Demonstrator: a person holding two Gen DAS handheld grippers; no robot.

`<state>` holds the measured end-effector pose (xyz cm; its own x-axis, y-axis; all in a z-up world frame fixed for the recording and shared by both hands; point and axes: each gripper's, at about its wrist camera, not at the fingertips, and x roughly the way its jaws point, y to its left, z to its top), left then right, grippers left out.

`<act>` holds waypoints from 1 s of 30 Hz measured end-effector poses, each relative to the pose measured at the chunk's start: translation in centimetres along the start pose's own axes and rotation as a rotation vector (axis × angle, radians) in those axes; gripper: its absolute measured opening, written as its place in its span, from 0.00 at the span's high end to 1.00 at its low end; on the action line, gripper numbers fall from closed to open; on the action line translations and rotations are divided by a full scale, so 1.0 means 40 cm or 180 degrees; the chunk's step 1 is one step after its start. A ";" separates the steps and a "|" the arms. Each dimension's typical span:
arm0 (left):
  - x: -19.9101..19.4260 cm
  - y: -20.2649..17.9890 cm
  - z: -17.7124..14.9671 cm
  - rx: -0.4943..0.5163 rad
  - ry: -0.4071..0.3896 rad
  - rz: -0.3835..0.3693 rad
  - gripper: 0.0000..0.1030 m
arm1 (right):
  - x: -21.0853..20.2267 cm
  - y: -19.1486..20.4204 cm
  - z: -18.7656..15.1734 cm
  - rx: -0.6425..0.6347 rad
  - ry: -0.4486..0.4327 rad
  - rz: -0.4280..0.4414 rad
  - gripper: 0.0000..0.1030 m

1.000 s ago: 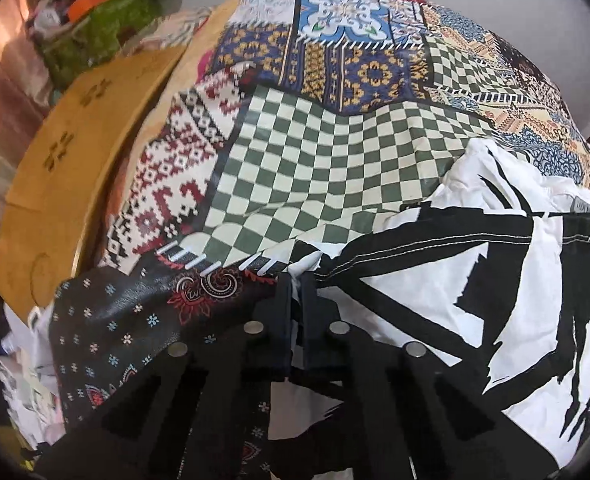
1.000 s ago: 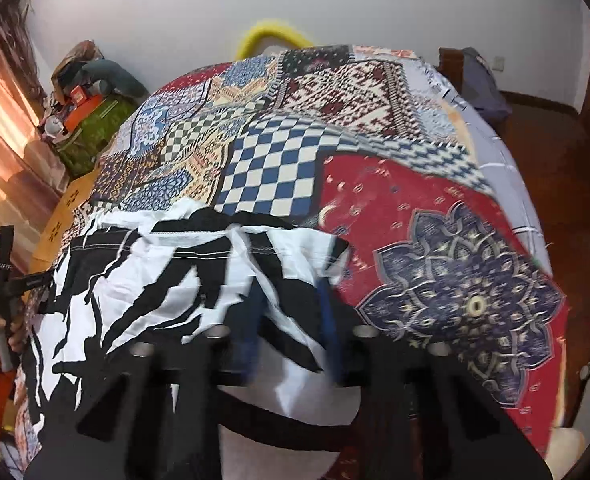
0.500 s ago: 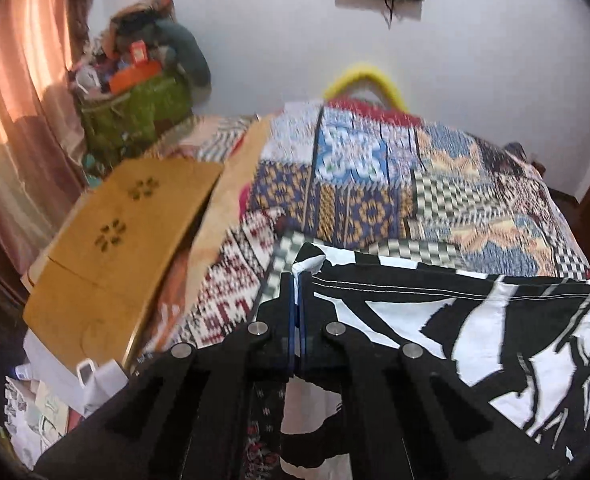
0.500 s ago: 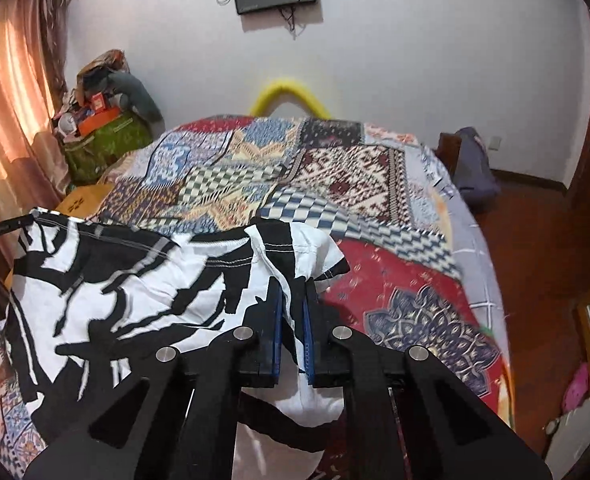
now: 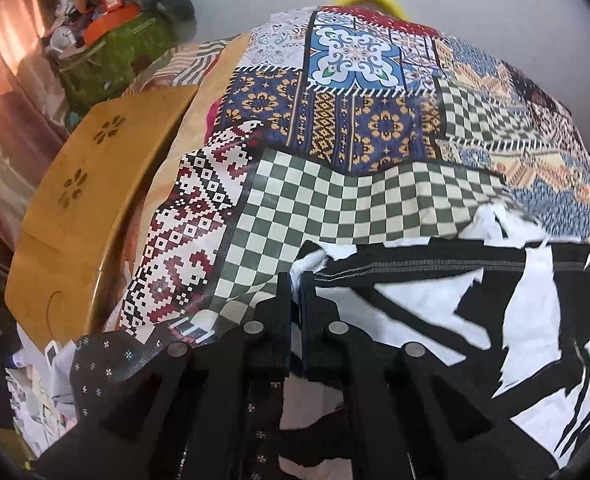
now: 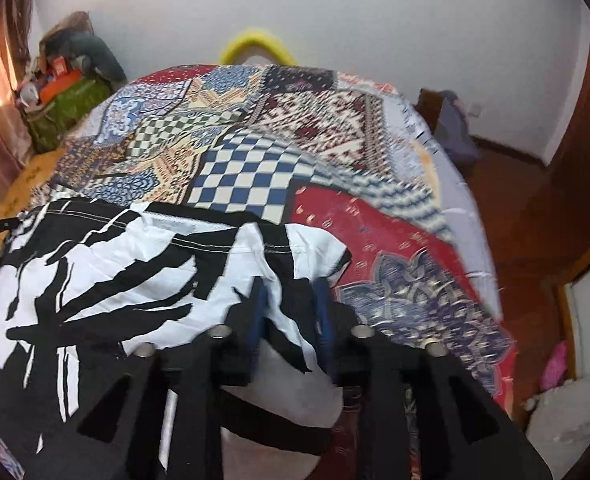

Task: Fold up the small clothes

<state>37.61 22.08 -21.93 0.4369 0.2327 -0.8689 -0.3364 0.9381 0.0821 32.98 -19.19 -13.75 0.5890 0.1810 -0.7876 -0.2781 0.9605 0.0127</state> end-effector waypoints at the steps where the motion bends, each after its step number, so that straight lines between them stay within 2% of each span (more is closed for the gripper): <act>1: -0.008 -0.003 -0.003 0.0035 -0.0017 0.0033 0.94 | -0.013 0.006 0.002 -0.0043 -0.0043 -0.0057 0.65; 3: -0.029 -0.005 -0.002 0.0074 -0.0061 0.0066 0.89 | -0.052 0.022 0.011 -0.0151 -0.0193 -0.0114 0.63; 4: -0.048 -0.004 -0.001 0.0084 -0.0108 0.0050 0.83 | -0.072 0.034 0.016 -0.0213 -0.0270 -0.0128 0.63; 5: -0.072 -0.004 0.003 0.0086 -0.0171 0.0023 0.74 | -0.087 0.044 0.021 -0.0254 -0.0329 -0.0127 0.60; 6: -0.096 -0.004 0.007 0.0083 -0.0241 -0.0003 0.68 | -0.108 0.061 0.028 -0.0299 -0.0403 -0.0100 0.55; 7: -0.131 -0.005 0.009 0.0082 -0.0350 -0.0049 0.61 | -0.121 0.074 0.034 -0.0326 -0.0463 -0.0049 0.53; 10: -0.211 -0.026 0.008 0.0188 -0.0526 -0.0215 0.55 | -0.161 0.140 0.047 -0.0428 -0.0580 0.0248 0.48; 12: -0.255 -0.057 -0.004 0.0292 -0.0589 -0.0368 0.48 | -0.163 0.189 0.053 -0.0509 -0.0567 0.0436 0.46; 13: -0.269 -0.072 -0.010 0.0336 -0.0599 -0.0439 0.42 | -0.160 0.210 0.053 -0.0545 -0.0542 0.0527 0.46; 16: -0.289 -0.128 -0.038 0.0508 -0.0569 -0.0629 0.34 | -0.130 0.289 0.042 -0.0670 -0.0385 0.0830 0.41; 19: -0.265 -0.186 -0.073 0.0641 -0.0432 -0.0704 0.21 | -0.078 0.353 0.012 -0.0798 -0.0133 0.0989 0.41; 26: -0.139 -0.269 -0.165 0.0924 0.0053 -0.0573 0.20 | 0.023 0.414 -0.079 -0.0933 0.0450 0.1079 0.40; 30: -0.122 -0.247 -0.205 0.0904 0.0045 -0.0556 0.13 | 0.011 0.392 -0.100 -0.0967 0.0482 0.1069 0.39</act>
<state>31.97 9.58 -22.51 0.4551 0.0605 -0.8884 -0.0108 0.9980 0.0624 25.85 -4.88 -16.35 0.3175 0.4163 -0.8520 -0.6568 0.7446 0.1190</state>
